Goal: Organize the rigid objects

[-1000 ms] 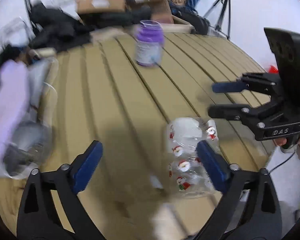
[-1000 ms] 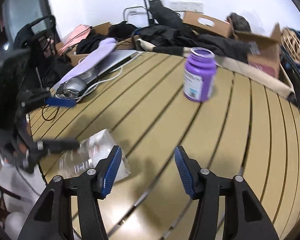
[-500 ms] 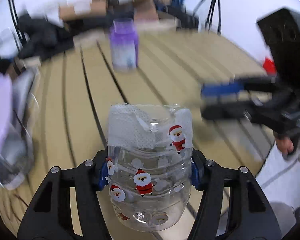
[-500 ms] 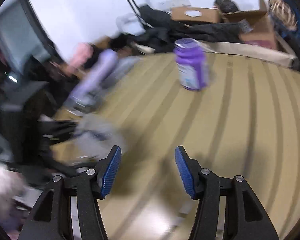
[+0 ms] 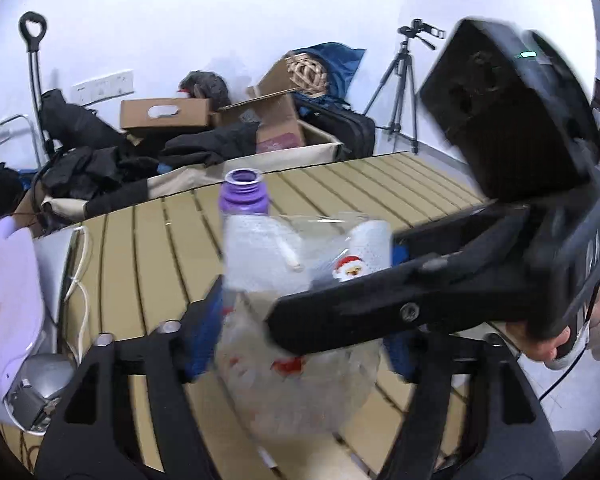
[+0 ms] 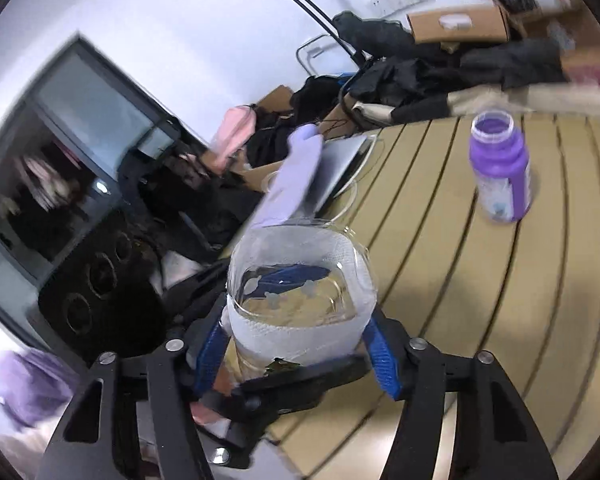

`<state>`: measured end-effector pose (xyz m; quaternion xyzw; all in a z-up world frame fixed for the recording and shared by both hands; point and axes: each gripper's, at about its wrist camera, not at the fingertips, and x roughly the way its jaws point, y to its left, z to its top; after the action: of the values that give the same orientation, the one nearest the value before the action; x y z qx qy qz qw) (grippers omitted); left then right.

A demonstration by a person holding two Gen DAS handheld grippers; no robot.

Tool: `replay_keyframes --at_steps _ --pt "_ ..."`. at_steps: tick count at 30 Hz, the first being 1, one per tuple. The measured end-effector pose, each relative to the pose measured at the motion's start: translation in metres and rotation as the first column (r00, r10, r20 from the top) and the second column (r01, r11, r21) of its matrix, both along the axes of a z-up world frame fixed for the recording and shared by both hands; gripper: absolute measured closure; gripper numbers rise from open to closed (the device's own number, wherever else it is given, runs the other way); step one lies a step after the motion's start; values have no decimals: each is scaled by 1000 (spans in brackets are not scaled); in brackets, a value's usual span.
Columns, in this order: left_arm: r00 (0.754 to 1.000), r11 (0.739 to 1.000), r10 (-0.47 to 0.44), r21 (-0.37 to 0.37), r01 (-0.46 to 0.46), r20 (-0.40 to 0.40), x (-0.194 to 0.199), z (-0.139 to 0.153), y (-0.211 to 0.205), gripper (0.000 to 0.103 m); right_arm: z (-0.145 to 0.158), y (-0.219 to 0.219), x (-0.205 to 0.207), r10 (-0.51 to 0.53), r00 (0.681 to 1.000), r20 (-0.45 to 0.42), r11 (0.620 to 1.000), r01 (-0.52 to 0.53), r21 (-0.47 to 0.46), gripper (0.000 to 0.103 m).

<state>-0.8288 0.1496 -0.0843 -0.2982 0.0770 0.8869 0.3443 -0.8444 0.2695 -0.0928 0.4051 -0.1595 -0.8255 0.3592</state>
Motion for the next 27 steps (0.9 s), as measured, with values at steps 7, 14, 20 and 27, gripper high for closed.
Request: replay_keyframes --at_steps 7,14,20,27 --pt "997 1000 19 10 -18 -72 -23 -6 -7 44 18 -49 -9 144 932 -333 901 15 433 38" --pt "987 990 127 68 -120 -100 -85 4 -17 44 28 -50 -76 243 899 -366 881 -47 470 36" --pt "973 976 210 75 -203 -99 -130 8 -33 45 36 -65 -134 312 874 -373 869 -104 485 36" --pt "969 971 239 4 -240 -65 -151 -21 -35 45 11 -80 -170 357 876 -326 851 -161 499 35"
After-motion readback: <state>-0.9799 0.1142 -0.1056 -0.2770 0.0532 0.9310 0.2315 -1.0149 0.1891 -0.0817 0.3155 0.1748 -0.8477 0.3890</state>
